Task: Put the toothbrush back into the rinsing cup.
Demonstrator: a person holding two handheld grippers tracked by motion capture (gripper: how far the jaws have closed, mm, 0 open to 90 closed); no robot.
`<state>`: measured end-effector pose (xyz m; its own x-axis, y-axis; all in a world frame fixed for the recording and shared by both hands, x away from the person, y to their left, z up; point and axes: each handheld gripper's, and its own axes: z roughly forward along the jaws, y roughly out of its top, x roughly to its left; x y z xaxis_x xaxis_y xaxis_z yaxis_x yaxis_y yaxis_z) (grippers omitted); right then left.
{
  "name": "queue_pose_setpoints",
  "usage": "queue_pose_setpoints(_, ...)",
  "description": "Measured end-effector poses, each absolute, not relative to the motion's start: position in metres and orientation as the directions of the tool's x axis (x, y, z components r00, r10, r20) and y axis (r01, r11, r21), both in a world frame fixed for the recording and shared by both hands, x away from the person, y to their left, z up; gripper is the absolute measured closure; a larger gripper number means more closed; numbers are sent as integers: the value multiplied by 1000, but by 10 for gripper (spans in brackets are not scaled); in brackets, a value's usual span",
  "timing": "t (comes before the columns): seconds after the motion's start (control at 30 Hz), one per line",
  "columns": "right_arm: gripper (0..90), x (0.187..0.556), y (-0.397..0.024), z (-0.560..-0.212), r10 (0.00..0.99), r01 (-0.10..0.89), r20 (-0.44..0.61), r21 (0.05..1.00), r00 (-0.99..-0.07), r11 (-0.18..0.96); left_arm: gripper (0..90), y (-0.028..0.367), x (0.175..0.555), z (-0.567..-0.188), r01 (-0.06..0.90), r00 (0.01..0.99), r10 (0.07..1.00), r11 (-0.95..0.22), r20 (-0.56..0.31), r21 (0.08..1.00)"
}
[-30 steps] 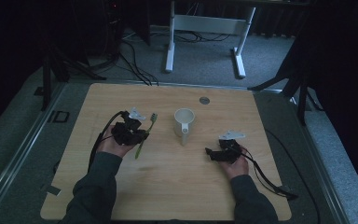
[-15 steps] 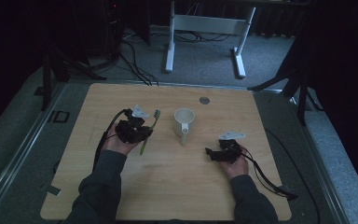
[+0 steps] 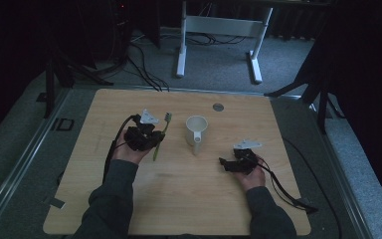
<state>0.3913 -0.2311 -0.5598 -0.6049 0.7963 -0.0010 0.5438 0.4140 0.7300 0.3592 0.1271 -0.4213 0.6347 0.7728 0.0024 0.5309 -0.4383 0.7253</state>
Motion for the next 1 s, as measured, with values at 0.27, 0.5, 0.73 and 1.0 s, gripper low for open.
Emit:
queue_pose_setpoints(0.27, 235, 391, -231, -560, 796, 544, -1, 730, -605, 414, 811, 124, 360, -421, 525, 626, 779, -426, 4, 736)
queue_pose_setpoints(0.5, 235, 391, -231, -560, 796, 544, -1, 730, -605, 414, 811, 122, 360, -418, 512, 623, 783, -413, 5, 753)
queue_pose_setpoints(0.73, 235, 391, -231, -560, 797, 544, 0, 730, -605, 413, 811, 119, 360, -416, 509, 604, 797, -393, 7, 766)
queue_pose_setpoints(1.0, 235, 391, -231, -560, 797, 545, 1, 730, -604, 412, 811, 117, 360, -415, 496, 605, 796, -389, 12, 776)
